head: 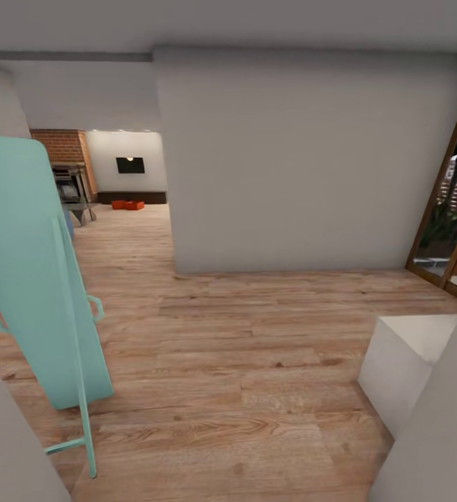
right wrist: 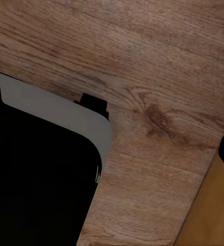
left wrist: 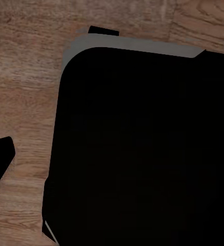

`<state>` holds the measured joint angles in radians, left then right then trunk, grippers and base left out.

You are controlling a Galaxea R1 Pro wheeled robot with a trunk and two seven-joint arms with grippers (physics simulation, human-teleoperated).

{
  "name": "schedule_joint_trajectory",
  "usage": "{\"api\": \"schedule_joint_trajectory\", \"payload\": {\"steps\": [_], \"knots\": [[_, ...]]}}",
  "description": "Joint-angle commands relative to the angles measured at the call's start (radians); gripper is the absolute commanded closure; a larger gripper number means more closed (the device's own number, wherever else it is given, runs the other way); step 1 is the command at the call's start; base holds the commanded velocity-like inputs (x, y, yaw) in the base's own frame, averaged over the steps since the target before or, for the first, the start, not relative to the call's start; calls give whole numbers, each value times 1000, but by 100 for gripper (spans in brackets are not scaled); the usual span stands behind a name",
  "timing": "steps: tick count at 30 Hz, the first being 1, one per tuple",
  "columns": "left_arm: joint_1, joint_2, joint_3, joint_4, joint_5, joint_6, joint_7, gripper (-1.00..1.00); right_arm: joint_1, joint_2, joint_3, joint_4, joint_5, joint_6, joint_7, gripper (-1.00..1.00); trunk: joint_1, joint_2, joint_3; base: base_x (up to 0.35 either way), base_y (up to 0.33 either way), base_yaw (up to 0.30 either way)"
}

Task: Move the two storage containers from the living room to the garage. In the garage, place one container on the floor and stack the other container on top of it (either order is fine).

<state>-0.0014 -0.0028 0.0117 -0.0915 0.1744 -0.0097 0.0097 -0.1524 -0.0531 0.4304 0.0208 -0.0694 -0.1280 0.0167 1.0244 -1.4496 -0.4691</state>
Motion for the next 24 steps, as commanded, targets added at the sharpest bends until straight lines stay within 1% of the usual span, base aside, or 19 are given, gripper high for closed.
{"api": "schedule_joint_trajectory", "payload": {"steps": [1, 24], "knots": [[0, 0, 1, -1, 6, -1, 1, -100, -1, 0, 7, 2, -7, -5, 2, -100, 1, 0, -1, 323, 0, 0], [0, 0, 1, -1, 7, -1, 1, -100, -1, 0, 7, 2, -7, -5, 2, -100, 1, 0, -1, 323, 0, 0]]}}
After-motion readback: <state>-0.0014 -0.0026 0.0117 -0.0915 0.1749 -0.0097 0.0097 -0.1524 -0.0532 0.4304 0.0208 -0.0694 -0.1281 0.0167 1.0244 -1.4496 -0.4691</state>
